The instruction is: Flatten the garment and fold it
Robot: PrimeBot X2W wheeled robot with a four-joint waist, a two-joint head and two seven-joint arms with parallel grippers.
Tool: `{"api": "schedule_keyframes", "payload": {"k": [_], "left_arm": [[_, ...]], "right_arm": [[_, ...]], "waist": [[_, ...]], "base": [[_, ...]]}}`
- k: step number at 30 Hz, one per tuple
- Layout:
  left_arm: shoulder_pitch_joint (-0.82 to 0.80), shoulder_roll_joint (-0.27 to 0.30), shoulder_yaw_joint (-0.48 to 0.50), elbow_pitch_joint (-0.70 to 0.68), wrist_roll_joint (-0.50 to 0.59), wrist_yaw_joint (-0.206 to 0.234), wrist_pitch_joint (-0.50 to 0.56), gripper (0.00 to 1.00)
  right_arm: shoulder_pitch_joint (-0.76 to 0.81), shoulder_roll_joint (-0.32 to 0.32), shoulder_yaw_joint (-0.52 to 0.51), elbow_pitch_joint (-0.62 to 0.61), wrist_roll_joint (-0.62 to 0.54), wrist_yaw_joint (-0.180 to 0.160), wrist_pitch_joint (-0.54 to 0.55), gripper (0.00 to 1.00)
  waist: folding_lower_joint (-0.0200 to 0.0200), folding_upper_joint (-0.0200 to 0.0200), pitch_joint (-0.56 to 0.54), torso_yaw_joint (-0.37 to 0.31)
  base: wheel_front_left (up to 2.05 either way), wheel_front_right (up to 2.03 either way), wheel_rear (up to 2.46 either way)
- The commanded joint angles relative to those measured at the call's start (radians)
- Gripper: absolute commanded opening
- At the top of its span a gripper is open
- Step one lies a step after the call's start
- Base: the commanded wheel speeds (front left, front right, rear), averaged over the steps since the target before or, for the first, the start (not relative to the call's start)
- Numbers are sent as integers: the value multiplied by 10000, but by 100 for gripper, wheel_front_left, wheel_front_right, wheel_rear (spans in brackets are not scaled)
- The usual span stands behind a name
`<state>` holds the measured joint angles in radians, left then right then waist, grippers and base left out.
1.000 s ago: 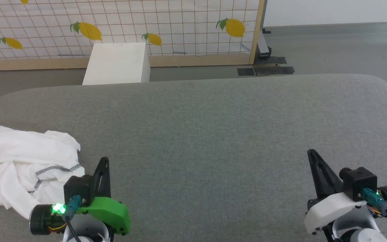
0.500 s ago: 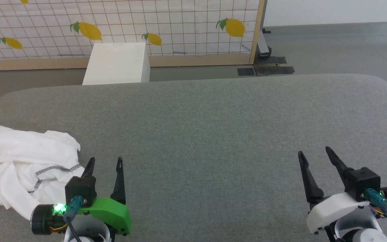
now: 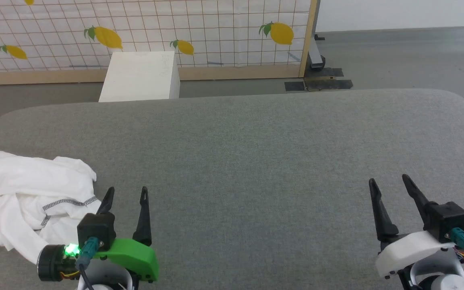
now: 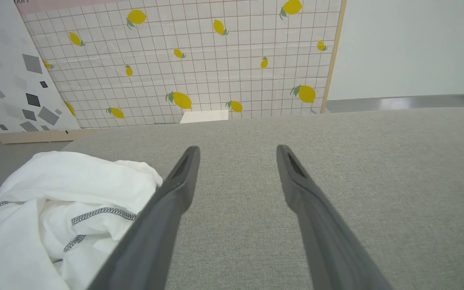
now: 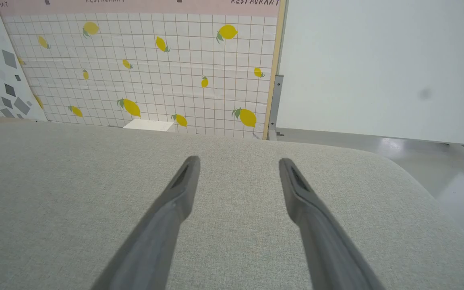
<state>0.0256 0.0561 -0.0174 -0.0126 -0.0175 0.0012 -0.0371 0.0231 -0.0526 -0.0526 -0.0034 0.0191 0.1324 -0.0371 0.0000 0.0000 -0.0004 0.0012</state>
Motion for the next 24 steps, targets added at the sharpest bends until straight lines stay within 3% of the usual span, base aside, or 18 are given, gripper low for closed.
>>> {"api": "schedule_keyframes", "payload": {"k": [1,24], "left_arm": [[124,-10,-26,-62,-10,30,-107,100],[456,-21,1,-248,-165,140,-580,100]], "right_arm": [[131,4,-83,-47,75,-3,-118,100],[288,9,-360,-46,207,-6,-588,100]], "waist": [[0,0,-4,24],[0,0,-118,1098]], "base": [[0,0,0],[0,0,0]]}}
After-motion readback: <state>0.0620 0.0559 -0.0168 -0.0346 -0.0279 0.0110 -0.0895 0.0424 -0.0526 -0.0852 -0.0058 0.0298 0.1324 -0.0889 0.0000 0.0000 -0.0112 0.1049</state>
